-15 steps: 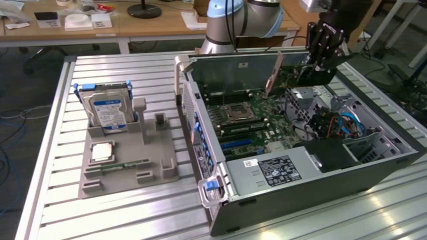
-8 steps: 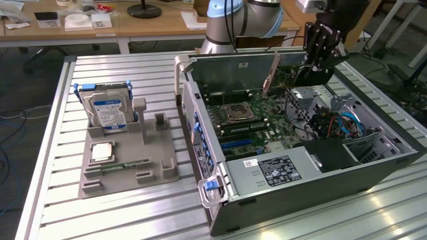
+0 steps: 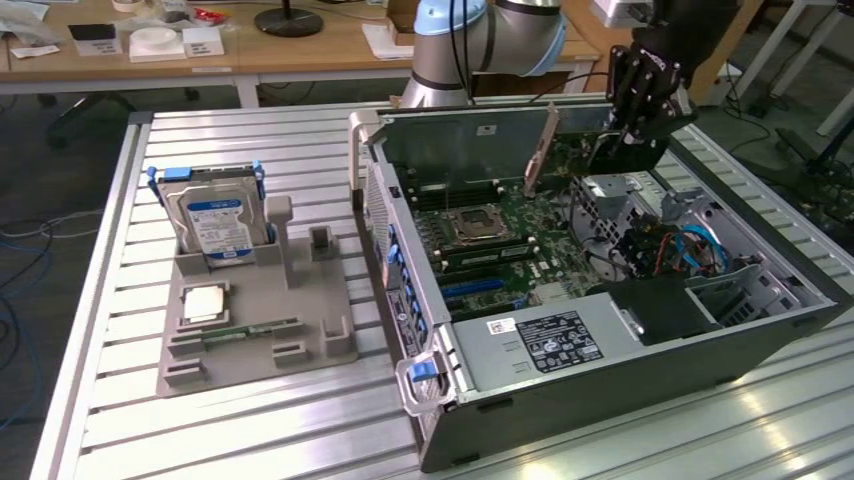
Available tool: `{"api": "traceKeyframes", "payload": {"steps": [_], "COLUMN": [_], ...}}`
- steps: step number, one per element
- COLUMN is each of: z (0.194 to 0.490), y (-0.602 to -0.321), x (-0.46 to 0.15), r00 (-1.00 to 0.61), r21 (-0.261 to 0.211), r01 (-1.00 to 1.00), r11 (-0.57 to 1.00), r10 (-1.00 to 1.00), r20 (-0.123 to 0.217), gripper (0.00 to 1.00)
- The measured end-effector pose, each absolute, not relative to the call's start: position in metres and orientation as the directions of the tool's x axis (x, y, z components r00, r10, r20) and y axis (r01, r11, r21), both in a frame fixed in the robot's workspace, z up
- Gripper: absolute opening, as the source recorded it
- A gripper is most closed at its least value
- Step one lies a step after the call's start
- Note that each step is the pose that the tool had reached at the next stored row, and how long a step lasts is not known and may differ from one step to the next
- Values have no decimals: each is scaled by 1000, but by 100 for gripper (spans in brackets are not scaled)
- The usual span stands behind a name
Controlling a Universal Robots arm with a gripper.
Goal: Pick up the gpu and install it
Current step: 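Insert the gpu into the slot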
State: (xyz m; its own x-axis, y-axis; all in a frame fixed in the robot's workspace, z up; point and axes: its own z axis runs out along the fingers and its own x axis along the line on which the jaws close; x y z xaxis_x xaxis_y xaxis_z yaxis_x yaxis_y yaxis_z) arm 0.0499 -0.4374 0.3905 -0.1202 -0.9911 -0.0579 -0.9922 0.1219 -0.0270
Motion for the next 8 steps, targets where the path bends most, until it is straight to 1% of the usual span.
{"api": "traceKeyframes", "payload": {"steps": [8], "z": [390], "y": [-438], "x": [48], "r00": [-123], "r21": [-27], "r01": [-992], "r11": [125], "r10": [-990], "r20": [-62], "gripper": [27]}}
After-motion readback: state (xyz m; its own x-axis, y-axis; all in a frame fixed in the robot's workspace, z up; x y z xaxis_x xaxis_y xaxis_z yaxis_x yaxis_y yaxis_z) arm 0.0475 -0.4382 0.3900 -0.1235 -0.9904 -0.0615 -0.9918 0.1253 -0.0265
